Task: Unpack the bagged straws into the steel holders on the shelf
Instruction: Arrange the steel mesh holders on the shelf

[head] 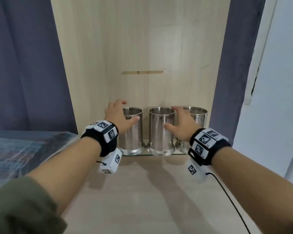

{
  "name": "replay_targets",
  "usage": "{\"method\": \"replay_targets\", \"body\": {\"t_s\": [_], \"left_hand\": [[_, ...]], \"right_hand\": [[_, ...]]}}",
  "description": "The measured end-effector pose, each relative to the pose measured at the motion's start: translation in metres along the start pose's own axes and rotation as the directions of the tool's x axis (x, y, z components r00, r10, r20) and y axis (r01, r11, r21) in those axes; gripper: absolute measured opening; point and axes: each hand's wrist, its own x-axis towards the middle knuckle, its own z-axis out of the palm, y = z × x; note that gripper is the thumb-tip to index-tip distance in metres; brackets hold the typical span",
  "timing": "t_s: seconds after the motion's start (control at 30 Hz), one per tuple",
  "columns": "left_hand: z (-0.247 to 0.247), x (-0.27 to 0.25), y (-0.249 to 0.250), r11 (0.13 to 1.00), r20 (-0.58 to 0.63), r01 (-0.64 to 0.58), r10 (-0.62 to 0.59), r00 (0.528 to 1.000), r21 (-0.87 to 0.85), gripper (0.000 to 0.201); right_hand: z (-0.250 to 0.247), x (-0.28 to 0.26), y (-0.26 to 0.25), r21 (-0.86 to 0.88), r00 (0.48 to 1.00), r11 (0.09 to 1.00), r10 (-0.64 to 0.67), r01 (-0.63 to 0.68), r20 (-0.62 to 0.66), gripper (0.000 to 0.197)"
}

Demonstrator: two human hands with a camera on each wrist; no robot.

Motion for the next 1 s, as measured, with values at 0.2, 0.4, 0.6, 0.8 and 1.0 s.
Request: {"method": "replay_targets", "body": {"t_s": [0.2,0.4,0.6,0.8,1.0], "left_hand": [[0.028,0.007,-0.014,0.948,0.069,0.206,-0.195,0.978,-0.242,0.116],[0.031,-0.003,-0.021,0.922,-0.019,0.181,-0.2,0.98,-0.343,0.12],[-0.009,-0.042,-0.041,0.885,-0.158,0.15,-0.241,0.958,-0.44,0.116],[-0.046,-0.095,-0.078,0.887,-0.172,0.177,-0.272,0.947,-0.427,0.103],[-0.046,-0.137,-0.109,0.911,-0.117,0.226,-0.281,0.953,-0.346,0.101]], "right_hand": [[0.037,0.012,-0.009,0.155,0.992,0.983,0.112,-0.103,-0.055,0.103],[0.053,0.023,-0.005,0.323,0.97,0.941,0.168,-0.105,-0.176,0.11],[0.05,0.011,-0.009,0.351,0.934,0.932,0.201,-0.09,-0.295,0.106],[0.052,-0.018,-0.042,0.436,0.916,0.896,0.098,0.089,-0.39,0.099],[0.058,-0.055,-0.063,0.5,0.965,0.855,-0.001,0.136,-0.261,0.099]]}}
